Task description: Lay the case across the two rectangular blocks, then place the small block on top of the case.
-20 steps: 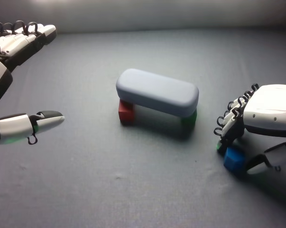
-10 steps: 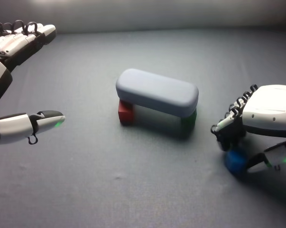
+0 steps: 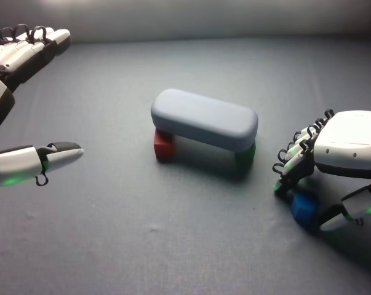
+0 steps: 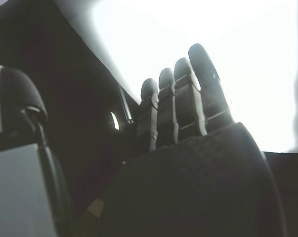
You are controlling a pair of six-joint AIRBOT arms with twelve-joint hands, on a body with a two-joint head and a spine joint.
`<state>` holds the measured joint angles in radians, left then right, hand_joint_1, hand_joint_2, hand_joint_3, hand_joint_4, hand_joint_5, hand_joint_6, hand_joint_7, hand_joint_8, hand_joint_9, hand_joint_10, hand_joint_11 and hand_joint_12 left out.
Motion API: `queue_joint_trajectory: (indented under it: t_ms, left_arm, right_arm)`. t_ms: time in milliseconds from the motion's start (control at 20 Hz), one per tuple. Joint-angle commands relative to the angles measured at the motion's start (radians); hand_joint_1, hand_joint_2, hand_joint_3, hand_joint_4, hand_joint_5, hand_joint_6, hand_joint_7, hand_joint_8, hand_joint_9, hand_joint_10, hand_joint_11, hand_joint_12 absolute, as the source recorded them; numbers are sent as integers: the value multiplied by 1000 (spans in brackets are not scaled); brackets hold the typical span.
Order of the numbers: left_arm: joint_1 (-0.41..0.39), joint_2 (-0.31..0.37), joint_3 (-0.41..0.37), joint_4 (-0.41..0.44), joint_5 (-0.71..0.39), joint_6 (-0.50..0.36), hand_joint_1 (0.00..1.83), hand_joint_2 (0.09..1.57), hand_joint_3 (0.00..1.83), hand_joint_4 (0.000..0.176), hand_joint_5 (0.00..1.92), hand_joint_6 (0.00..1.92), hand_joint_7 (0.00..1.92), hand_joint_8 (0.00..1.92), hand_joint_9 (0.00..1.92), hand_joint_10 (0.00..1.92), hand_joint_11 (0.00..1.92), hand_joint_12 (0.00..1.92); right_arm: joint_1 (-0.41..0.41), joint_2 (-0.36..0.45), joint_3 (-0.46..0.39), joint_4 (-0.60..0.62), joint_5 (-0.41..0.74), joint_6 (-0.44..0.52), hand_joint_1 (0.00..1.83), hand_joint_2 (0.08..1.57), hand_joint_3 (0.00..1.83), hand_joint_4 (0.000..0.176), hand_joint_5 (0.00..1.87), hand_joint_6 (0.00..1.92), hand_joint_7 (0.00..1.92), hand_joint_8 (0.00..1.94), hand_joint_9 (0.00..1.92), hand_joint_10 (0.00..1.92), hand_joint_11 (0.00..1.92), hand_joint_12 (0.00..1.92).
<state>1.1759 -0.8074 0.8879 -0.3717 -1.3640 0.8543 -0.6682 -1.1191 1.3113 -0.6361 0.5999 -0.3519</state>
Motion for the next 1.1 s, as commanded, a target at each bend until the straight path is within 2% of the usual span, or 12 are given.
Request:
queue_joint_trajectory:
  t_ms: [0,250,400,500,550,650,700,750,800,850,950,1050]
  left_arm:
    - [-9,-3,5,10,-127,-6,943,956,0,0,176,1,175,4,192,5,0,703]
    - [-9,-5,5,9,-127,-6,967,955,0,0,179,3,178,4,200,7,0,705]
    - [-9,-5,5,9,-127,-6,962,961,1,0,183,2,181,2,204,5,0,731]
    - [-9,-6,5,9,-126,-6,966,956,0,0,191,5,193,6,208,6,0,737]
    - [-9,-6,5,9,-126,-6,951,954,0,0,187,1,184,3,203,2,0,695]
    - [-9,-7,5,9,-127,-6,953,956,0,0,186,1,183,3,213,6,0,685]
    - [-9,-7,5,8,-127,-6,957,955,0,0,192,1,189,3,211,4,0,712]
    - [-9,-7,5,8,-127,-6,957,955,0,0,192,1,189,3,211,4,0,712]
    - [-9,-8,6,8,-127,-6,946,956,0,0,185,0,182,1,208,3,0,715]
    - [-9,-8,6,8,-127,-6,947,954,0,0,189,2,182,1,207,2,0,716]
    - [-8,-8,5,7,-127,-6,947,957,1,0,195,4,187,3,209,3,0,714]
    - [-7,-9,5,6,-127,-6,943,959,0,0,200,2,185,1,201,4,0,687]
  right_arm:
    - [9,1,-3,28,84,2,1103,892,2,0,876,78,715,672,678,1008,522,1421]
    - [9,0,-6,25,86,2,1125,902,0,0,918,119,770,667,753,952,613,1390]
    - [9,-1,-9,24,91,2,1158,910,0,0,757,578,701,913,734,1105,638,1420]
    - [9,-2,-10,24,94,2,1162,911,0,0,752,611,684,940,721,1127,634,1412]
    - [9,-2,-10,24,95,2,1177,911,0,0,676,812,634,1104,696,1273,633,1488]
    - [9,-4,-11,24,97,2,1193,904,0,0,658,906,616,1181,679,1343,621,1531]
    - [9,-5,-11,24,98,2,1192,939,2,0,586,1172,633,1305,700,1412,661,1586]
    - [9,-5,-11,24,99,2,1192,939,2,0,586,1172,633,1305,700,1412,661,1586]
    - [9,-5,-10,24,99,2,1322,1055,51,0,564,1338,888,1157,744,1462,699,1655]
    - [9,-5,-10,25,99,2,1352,1075,27,0,582,1398,966,1072,772,1472,717,1673]
    - [9,-5,-8,25,100,2,1364,1073,9,0,617,1454,1010,1013,824,1468,754,1686]
    - [12,-4,-5,26,100,2,1255,1120,7,0,782,1328,1036,947,856,1332,732,1604]
